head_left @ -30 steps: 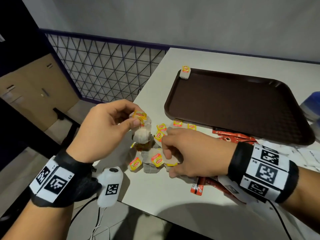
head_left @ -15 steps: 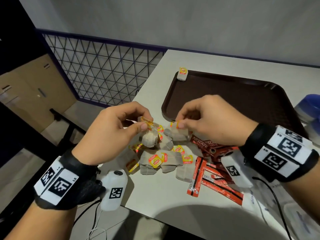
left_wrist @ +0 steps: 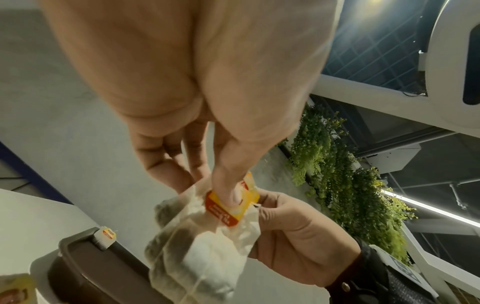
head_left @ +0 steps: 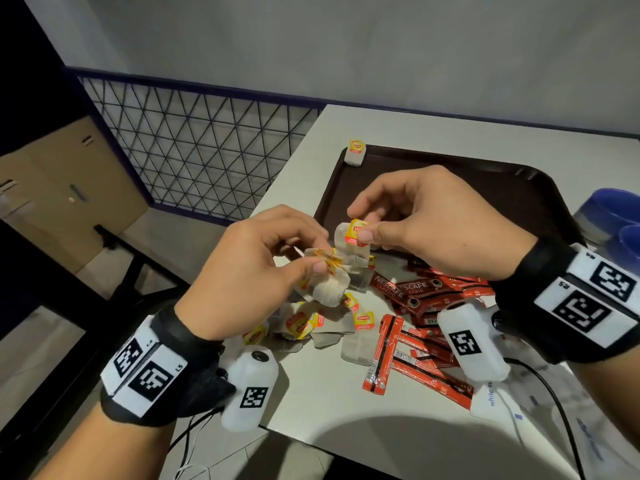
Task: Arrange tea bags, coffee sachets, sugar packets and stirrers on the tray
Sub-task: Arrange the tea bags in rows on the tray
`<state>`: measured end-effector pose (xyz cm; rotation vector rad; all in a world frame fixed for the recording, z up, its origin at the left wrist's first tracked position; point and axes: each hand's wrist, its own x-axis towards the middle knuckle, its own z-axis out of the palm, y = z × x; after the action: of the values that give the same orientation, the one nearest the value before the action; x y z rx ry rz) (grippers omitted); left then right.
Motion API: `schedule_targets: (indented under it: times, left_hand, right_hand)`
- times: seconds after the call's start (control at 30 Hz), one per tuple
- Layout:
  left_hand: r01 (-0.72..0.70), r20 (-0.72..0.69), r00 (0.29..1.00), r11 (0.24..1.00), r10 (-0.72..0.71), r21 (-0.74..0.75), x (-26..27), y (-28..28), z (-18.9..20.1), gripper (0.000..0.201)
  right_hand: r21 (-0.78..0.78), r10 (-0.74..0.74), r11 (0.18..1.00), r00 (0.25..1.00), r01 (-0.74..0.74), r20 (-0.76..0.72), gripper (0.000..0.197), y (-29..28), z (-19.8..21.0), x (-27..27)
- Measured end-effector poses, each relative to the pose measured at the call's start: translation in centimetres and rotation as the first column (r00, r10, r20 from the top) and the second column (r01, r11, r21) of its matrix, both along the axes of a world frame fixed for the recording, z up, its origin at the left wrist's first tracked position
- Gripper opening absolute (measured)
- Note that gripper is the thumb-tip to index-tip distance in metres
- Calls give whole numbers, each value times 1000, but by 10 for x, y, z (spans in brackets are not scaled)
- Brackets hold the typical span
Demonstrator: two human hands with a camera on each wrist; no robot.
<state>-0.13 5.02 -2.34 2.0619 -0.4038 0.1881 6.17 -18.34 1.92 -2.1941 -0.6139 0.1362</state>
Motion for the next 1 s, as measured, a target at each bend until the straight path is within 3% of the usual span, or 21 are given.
schedule_targets:
  times: [0.3, 0.57, 0.73, 0.87, 1.0]
  left_hand:
    - [44, -28, 999, 995, -46, -86, 10, -10, -1, 11]
    - [52, -1, 999, 986, -53, -156, 14, -16, -2, 13]
    - [57, -55, 996, 981, -68, -186, 15, -17, -3, 14]
    - [91, 7, 996, 970, -91, -225, 14, -14, -5, 13]
    - [130, 16, 991, 958, -130, -257, 13, -14, -5, 15]
  right_hand:
    - [116, 6, 993, 1000, -3, -30, 18, 2, 6, -7]
    - [90, -48, 995, 999, 48, -2, 11, -4, 7, -12]
    - [106, -58, 993, 998, 56, 12, 11, -1, 8, -13]
    - [216, -40, 975, 998, 47, -37, 11, -2, 12, -16]
    - [152, -40, 988, 999, 39, 0, 11, -3, 10, -15]
